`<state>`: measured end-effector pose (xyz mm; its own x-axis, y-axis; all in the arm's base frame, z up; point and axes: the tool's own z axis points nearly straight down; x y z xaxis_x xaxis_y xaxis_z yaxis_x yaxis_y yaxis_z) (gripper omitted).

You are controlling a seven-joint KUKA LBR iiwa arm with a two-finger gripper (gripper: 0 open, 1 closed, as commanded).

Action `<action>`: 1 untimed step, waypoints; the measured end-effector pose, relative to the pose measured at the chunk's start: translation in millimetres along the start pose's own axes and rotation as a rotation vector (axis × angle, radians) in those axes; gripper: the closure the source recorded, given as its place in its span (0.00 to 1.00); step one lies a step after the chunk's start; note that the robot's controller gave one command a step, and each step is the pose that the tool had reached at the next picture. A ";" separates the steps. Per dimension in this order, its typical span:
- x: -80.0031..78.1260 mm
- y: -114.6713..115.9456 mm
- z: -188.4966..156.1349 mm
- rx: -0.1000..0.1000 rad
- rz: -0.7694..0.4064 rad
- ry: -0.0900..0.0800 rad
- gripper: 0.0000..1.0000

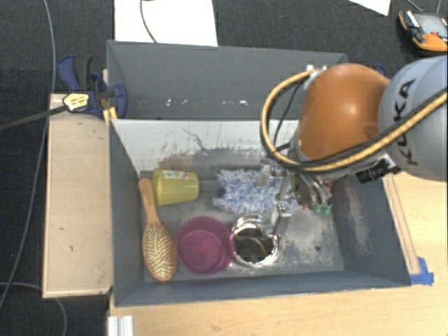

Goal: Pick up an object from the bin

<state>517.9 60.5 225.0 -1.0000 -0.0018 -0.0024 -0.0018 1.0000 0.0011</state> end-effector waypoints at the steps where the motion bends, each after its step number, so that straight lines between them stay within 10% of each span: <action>1: -74.8 -46.4 147.0 0.000 -0.056 -0.006 0.00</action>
Offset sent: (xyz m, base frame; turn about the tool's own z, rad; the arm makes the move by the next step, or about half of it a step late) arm 0.0718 -0.0213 -0.1550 0.0091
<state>593.0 14.4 78.2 -0.9983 -0.0581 -0.0087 -0.0581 0.9983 0.0012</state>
